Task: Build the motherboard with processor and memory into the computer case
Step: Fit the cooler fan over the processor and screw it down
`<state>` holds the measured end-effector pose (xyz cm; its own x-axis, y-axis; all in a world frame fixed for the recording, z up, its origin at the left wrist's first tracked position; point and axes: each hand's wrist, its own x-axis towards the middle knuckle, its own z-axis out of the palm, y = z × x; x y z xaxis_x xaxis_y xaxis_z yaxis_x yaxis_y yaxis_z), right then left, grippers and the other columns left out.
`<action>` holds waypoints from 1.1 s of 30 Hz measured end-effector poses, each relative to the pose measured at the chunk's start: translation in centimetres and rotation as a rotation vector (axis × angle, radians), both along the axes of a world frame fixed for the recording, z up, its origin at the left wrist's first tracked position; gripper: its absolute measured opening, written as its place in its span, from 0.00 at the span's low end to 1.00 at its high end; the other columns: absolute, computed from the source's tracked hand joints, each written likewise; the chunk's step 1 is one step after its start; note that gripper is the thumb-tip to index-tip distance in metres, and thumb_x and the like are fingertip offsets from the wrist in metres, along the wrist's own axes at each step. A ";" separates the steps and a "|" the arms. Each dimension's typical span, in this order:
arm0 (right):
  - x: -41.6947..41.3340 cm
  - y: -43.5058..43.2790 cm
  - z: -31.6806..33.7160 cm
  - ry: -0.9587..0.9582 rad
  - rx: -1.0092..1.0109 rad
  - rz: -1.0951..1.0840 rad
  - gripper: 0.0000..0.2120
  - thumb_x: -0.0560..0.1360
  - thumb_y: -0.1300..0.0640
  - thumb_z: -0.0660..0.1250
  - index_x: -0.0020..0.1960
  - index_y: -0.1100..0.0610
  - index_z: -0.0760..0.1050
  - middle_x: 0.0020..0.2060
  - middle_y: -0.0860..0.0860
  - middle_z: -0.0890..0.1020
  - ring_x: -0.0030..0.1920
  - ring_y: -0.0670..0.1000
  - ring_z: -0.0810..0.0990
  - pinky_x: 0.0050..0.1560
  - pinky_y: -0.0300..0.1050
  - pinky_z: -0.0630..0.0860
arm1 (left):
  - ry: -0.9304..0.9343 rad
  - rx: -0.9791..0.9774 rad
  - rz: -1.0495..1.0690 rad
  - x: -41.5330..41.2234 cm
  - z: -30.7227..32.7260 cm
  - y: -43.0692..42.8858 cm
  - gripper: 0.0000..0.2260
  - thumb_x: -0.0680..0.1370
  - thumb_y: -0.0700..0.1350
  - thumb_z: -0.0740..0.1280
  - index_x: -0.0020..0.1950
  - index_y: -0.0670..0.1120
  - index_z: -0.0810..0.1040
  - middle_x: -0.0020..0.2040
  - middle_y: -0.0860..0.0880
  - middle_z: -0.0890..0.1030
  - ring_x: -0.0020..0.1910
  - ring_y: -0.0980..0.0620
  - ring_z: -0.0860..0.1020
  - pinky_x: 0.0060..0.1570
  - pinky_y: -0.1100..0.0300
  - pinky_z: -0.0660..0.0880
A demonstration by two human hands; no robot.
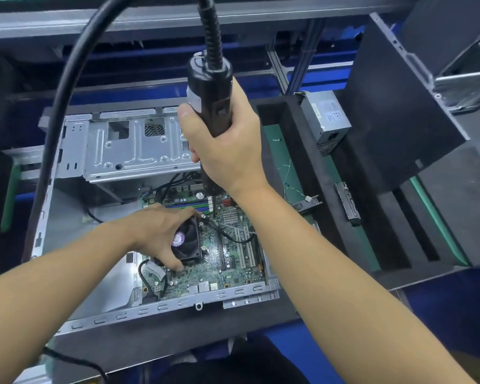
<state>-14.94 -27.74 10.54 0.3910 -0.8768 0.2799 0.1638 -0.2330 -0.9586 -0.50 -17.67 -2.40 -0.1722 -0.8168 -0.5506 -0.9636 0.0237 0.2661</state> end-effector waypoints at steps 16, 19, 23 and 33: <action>0.8 1.5 2.1 -0.074 -0.029 0.057 0.11 0.72 0.52 0.69 0.43 0.57 0.69 0.33 0.68 0.72 0.29 0.66 0.72 0.29 0.60 0.73 | 0.006 -0.022 0.036 -0.2 0.1 0.3 0.48 0.54 0.69 0.71 0.68 0.63 0.53 0.51 0.57 0.74 0.48 0.50 0.74 0.46 0.57 0.72; 1.0 1.6 2.5 -0.083 -0.044 0.076 0.09 0.72 0.52 0.69 0.44 0.54 0.70 0.32 0.67 0.72 0.29 0.65 0.73 0.30 0.60 0.74 | 0.007 -0.046 0.040 -0.2 0.2 0.4 0.44 0.53 0.69 0.71 0.63 0.64 0.54 0.46 0.58 0.70 0.45 0.51 0.72 0.43 0.59 0.67; 1.3 1.8 2.4 -0.074 -0.026 0.066 0.16 0.72 0.51 0.68 0.47 0.63 0.69 0.33 0.68 0.72 0.29 0.66 0.72 0.30 0.62 0.73 | -0.009 -0.051 0.025 -0.2 0.3 0.6 0.42 0.54 0.70 0.71 0.60 0.62 0.54 0.46 0.58 0.68 0.45 0.52 0.71 0.43 0.58 0.68; 1.1 2.1 2.7 -0.069 -0.036 0.083 0.10 0.72 0.51 0.68 0.46 0.56 0.70 0.31 0.67 0.73 0.27 0.63 0.73 0.27 0.55 0.75 | -0.041 -0.051 0.000 -0.3 0.2 0.6 0.40 0.56 0.69 0.69 0.61 0.61 0.54 0.45 0.57 0.69 0.44 0.50 0.72 0.40 0.57 0.69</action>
